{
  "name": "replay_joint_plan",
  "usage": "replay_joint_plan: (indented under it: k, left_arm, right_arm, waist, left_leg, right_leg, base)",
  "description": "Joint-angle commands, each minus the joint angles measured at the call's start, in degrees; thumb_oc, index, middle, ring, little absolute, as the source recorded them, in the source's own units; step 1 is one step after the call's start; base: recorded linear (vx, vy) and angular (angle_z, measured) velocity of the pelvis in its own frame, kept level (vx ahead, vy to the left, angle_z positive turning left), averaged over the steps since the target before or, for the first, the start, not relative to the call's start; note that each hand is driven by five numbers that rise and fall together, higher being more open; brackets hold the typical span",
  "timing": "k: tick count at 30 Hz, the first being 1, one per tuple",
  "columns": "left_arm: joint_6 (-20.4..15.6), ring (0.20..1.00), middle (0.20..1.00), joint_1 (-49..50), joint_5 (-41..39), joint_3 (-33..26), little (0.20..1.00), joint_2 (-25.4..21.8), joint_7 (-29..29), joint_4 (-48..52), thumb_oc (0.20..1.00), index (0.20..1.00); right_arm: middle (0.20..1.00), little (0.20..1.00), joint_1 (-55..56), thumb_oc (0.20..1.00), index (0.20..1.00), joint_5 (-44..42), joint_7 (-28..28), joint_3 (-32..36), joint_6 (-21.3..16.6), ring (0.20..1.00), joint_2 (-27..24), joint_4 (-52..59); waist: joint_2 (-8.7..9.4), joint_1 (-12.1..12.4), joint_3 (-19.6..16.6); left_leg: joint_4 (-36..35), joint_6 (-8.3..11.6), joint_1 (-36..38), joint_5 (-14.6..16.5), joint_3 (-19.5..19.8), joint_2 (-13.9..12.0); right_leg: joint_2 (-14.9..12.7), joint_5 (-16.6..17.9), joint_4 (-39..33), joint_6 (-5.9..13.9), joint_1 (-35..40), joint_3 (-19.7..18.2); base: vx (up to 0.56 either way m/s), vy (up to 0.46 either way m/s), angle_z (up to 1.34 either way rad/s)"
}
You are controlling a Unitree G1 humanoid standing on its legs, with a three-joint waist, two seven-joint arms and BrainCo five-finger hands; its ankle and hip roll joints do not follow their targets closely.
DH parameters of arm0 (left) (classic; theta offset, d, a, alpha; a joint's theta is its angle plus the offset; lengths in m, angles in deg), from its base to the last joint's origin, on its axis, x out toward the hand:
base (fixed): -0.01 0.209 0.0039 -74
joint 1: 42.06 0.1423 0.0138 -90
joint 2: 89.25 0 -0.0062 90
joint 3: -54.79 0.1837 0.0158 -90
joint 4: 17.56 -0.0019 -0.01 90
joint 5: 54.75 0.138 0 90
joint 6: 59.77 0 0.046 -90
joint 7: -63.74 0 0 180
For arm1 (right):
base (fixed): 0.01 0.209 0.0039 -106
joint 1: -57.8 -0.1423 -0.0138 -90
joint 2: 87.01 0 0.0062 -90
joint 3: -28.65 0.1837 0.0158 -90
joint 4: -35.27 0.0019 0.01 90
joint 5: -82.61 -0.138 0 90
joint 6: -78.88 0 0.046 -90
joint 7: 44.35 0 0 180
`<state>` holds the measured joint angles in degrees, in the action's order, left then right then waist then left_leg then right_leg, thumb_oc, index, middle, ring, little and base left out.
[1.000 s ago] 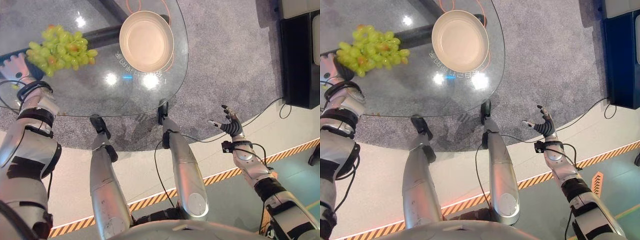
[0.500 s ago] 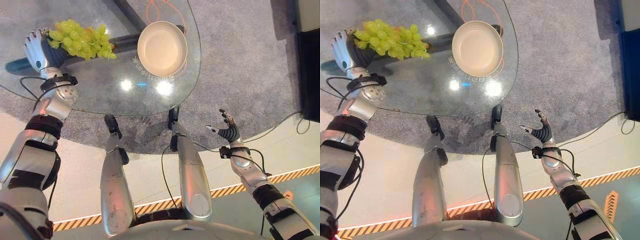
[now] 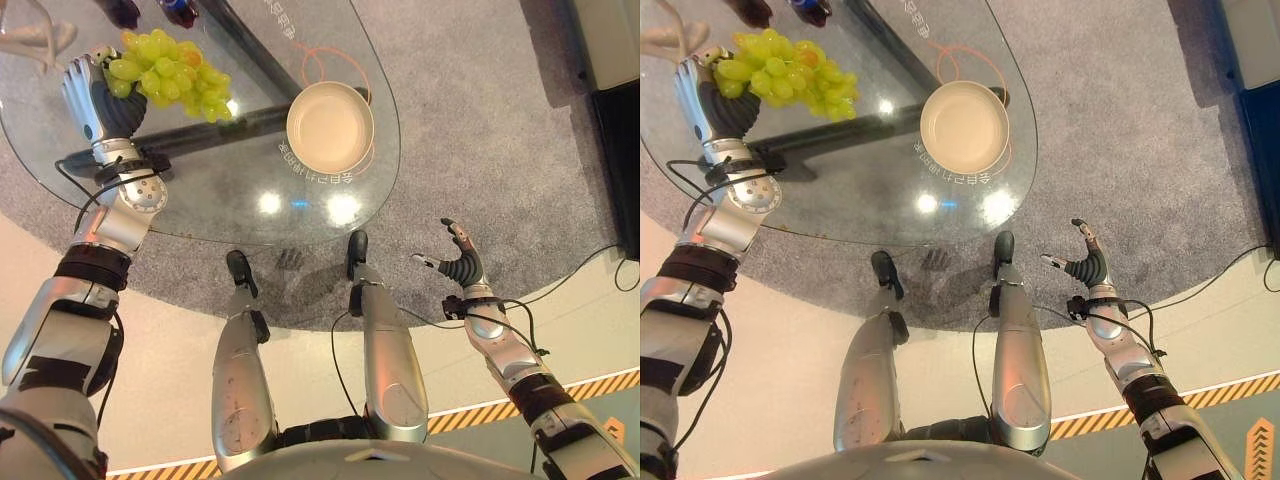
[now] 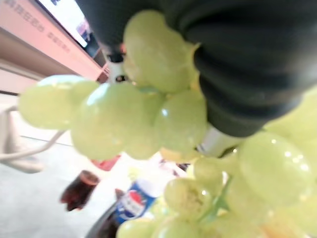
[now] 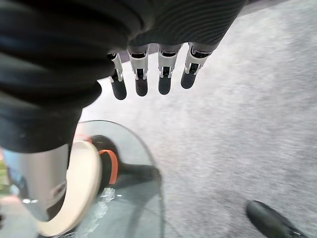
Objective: Pick up fruits into the plate
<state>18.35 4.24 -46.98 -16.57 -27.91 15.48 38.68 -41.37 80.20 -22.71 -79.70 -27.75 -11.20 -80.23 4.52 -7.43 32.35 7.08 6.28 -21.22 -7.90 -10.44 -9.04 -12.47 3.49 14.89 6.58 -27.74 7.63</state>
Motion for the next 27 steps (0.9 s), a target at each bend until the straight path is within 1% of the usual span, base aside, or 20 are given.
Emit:
replay_joint_plan:
  k: [1,3,5,7,8,9,10,11,12,13,14,15,16,17,18,21,22,23,26,27]
  left_arm:
    - [-4.2,0.200,0.200,0.2,-1.3,-5.3,0.200,-0.1,1.2,4.4,0.200,0.200]
    - [-4.0,0.200,0.200,1.0,-1.3,-5.3,0.200,-0.2,2.6,5.6,0.200,0.200]
    - [-3.7,0.200,0.200,3.7,-1.3,-5.1,0.200,-0.5,5.1,8.3,0.200,0.200]
    - [-2.9,0.200,0.200,5.7,-1.1,-4.9,0.200,-0.7,6.4,10.7,0.200,0.200]
    - [-2.8,0.200,0.200,6.2,-1.0,-4.9,0.200,-0.7,6.7,11.2,0.200,0.200]
    - [-2.2,0.200,0.200,8.5,-0.7,-5.1,0.200,-0.8,8.5,13.5,0.200,0.200]
    - [-1.6,0.200,0.200,9.8,-0.2,-5.0,0.200,-0.8,9.3,14.8,0.200,0.200]
    - [-1.6,0.200,0.200,10.2,0.0,-4.9,0.200,-0.8,9.6,15.2,0.200,0.200]
    - [-1.1,0.200,0.200,11.3,0.3,-4.8,0.200,-0.9,10.9,16.4,0.200,0.200]
    - [-1.2,0.200,0.200,12.6,0.9,-4.7,0.200,-0.8,12.4,17.0,0.200,0.200]
    - [-1.3,0.200,0.200,13.1,1.4,-4.5,0.200,-0.8,13.0,17.2,0.200,0.200]
    - [-1.3,0.200,0.200,14.2,1.9,-4.0,0.200,-0.6,14.2,17.8,0.200,0.200]
    - [-1.4,0.200,0.200,14.6,2.2,-3.8,0.200,-0.4,14.8,18.1,0.200,0.200]
    - [-1.5,0.200,0.200,15.6,2.8,-3.4,0.200,0.2,16.4,18.5,0.200,0.200]
    - [-1.7,0.200,0.200,16.2,3.3,-3.2,0.200,0.7,17.4,18.9,0.200,0.200]
    - [-2.5,0.200,0.200,17.6,4.1,-2.7,0.200,1.9,19.7,19.5,0.200,0.200]
    - [-2.8,0.200,0.200,18.3,4.2,-2.5,0.200,2.4,20.9,19.8,0.200,0.200]
    - [-2.7,0.200,0.200,19.4,4.5,-2.4,0.200,3.1,23.0,20.9,0.200,0.200]
    - [-2.8,0.200,0.200,20.4,4.4,-2.4,0.200,3.7,25.9,22.0,0.200,0.200]
    - [-2.8,0.200,0.200,20.6,4.1,-1.8,0.200,3.9,27.7,22.8,0.200,0.200]
  right_arm:
    - [1.000,1.000,2.8,1.000,1.000,2.2,-0.9,2.8,-2.3,1.000,-1.7,4.6]
    - [1.000,1.000,2.6,1.000,1.000,2.7,-1.7,2.9,-2.4,1.000,-2.0,5.5]
    - [1.000,1.000,2.4,1.000,1.000,3.1,-5.2,3.3,-2.4,1.000,-3.2,7.5]
    - [1.000,1.000,2.0,1.000,1.000,2.5,-9.1,3.6,-1.2,1.000,-4.4,9.3]
    - [1.000,1.000,2.0,1.000,1.000,2.3,-10.1,3.6,-0.8,1.000,-4.6,9.7]
    - [1.000,1.000,1.8,1.000,1.000,2.2,-13.9,3.8,0.6,1.000,-5.9,11.4]
    - [1.000,1.000,1.4,1.000,1.000,1.9,-16.0,3.9,1.6,1.000,-6.9,12.6]
    - [1.000,1.000,1.2,1.000,1.000,2.0,-16.8,4.0,2.0,1.000,-7.3,13.0]
    - [1.000,1.000,0.6,1.000,1.000,2.6,-18.9,3.9,3.1,1.000,-8.4,14.2]
    - [1.000,1.000,-1.0,1.000,1.000,1.7,-21.6,3.8,5.1,1.000,-10.1,16.0]
    - [1.000,1.000,-1.9,1.000,1.000,0.3,-23.2,3.8,6.3,1.000,-11.0,17.0]
    - [1.000,1.000,-4.0,1.000,1.000,-0.9,-26.3,3.7,8.8,1.000,-11.9,18.4]
    - [1.000,1.000,-4.9,1.000,1.000,-1.1,-27.9,3.6,9.5,1.000,-12.0,18.8]
    - [1.000,1.000,-8.1,1.000,1.000,-2.6,-30.5,2.9,12.7,1.000,-12.3,20.1]
    - [1.000,1.000,-10.0,1.000,1.000,-3.2,-32.1,2.4,14.4,1.000,-12.2,20.5]
    - [1.000,1.000,-13.4,1.000,1.000,-4.6,-35.3,1.1,16.9,1.000,-10.8,20.5]
    - [1.000,1.000,-14.5,1.000,1.000,-5.0,-36.2,0.5,18.2,1.000,-10.1,20.7]
    - [1.000,1.000,-15.7,1.000,1.000,-6.3,-37.8,-0.3,20.4,1.000,-8.9,20.9]
    - [1.000,1.000,-16.8,1.000,1.000,-6.5,-39.1,-1.4,22.1,1.000,-7.3,20.7]
    - [1.000,1.000,-17.7,1.000,1.000,-6.3,-39.9,-2.5,23.4,1.000,-6.3,20.7]
  waist:
    - [-1.91,-0.2,-2.6]
    - [-1.91,0.0,-2.7]
    - [-2.08,0.4,-4.5]
    - [-2.16,0.8,-5.9]
    - [-2.17,0.9,-6.1]
    - [-2.14,1.4,-7.8]
    - [-2.12,1.7,-8.8]
    - [-2.10,1.9,-9.2]
    - [-2.01,2.2,-10.2]
    - [-1.90,2.7,-11.6]
    - [-1.83,2.8,-11.9]
    - [-1.63,3.2,-13.2]
    - [-1.54,3.3,-13.7]
    - [-1.42,3.8,-15.0]
    - [-1.38,4.1,-15.8]
    - [-1.55,4.8,-17.5]
    - [-1.66,5.2,-18.5]
    - [-1.84,5.6,-19.8]
    - [-2.00,6.2,-21.3]
    - [-2.17,6.5,-22.3]
  left_leg:
    - [7.4,-1.70,0.0,10.2,-3.5,3.2]
    - [6.9,-1.68,1.3,10.2,-3.5,3.1]
    - [5.5,-1.51,3.9,9.9,-3.1,3.0]
    - [4.7,-1.26,5.4,9.7,-2.9,2.8]
    - [4.4,-1.20,5.8,9.6,-2.9,2.8]
    - [3.2,-0.90,7.4,9.2,-2.6,2.6]
    - [2.4,-0.75,8.3,8.6,-2.4,2.5]
    - [2.1,-0.69,8.5,8.5,-2.4,2.5]
    - [1.4,-0.41,9.6,8.3,-2.3,2.3]
    - [0.2,-0.13,11.1,7.8,-2.0,2.1]
    - [-0.4,0.04,12.1,7.9,-2.0,2.0]
    - [-1.6,0.24,13.2,7.2,-1.9,1.9]
    - [-1.9,0.34,13.7,7.1,-1.8,1.8]
    - [-3.1,0.57,15.1,6.6,-1.8,1.5]
    - [-3.7,0.73,15.8,6.3,-1.7,1.3]
    - [-4.6,0.96,17.3,5.9,-1.6,0.7]
    - [-4.9,0.91,18.0,5.7,-1.6,0.6]
    - [-5.1,0.88,18.9,5.8,-1.6,0.3]
    - [-5.5,0.90,20.3,6.0,-1.7,0.1]
    - [-6.0,0.94,21.3,6.1,-1.9,0.0]
  right_leg:
    - [2.7,-6.0,0.3,-0.38,5.1,4.0]
    - [2.6,-6.1,-0.2,-0.29,6.6,4.1]
    - [2.5,-6.0,-1.5,-0.21,9.4,4.2]
    - [2.3,-5.8,-2.5,-0.13,11.3,4.4]
    - [2.3,-5.8,-2.8,-0.13,11.7,4.5]
    - [2.1,-5.5,-4.2,0.02,13.8,4.8]
    - [2.0,-5.0,-5.2,0.09,14.9,5.1]
    - [2.0,-4.9,-5.5,0.12,15.2,5.2]
    - [2.0,-4.7,-6.5,0.21,16.7,5.4]
    - [2.0,-4.3,-7.8,0.41,18.4,5.4]
    - [2.0,-4.3,-8.4,0.57,19.5,5.6]
    - [2.0,-3.6,-9.8,0.71,20.9,5.8]
    - [2.0,-3.4,-10.2,0.76,21.4,5.8]
    - [1.9,-2.8,-11.3,0.90,22.9,6.1]
    - [1.8,-2.6,-11.9,0.99,23.7,6.4]
    - [1.7,-2.3,-12.6,1.06,25.5,6.8]
    - [1.6,-2.3,-12.7,1.03,26.2,7.1]
    - [1.5,-2.4,-12.9,0.99,27.3,7.3]
    - [1.3,-2.3,-13.6,1.08,28.8,7.8]
    - [1.2,-2.2,-14.1,1.21,29.7,8.2]
  base:
    - [0.00,0.000,0.00]
    - [0.02,-0.015,0.01]
    - [0.06,-0.038,0.02]
    - [0.07,-0.028,0.01]
    - [0.10,-0.047,0.01]
    - [0.11,-0.057,0.01]
    - [0.11,-0.060,0.01]
    - [0.09,-0.055,0.02]
    - [0.10,-0.063,0.06]
    - [0.11,-0.067,0.06]
    - [0.10,-0.062,0.03]
    - [0.07,-0.042,0.00]
    - [0.10,-0.048,0.01]
    - [0.09,-0.036,-0.03]
    - [0.08,-0.032,-0.03]
    - [0.08,-0.005,0.00]
    - [0.13,0.003,0.09]
    - [0.12,0.003,0.07]
    - [0.11,-0.003,0.01]
    - [0.10,-0.004,-0.02]
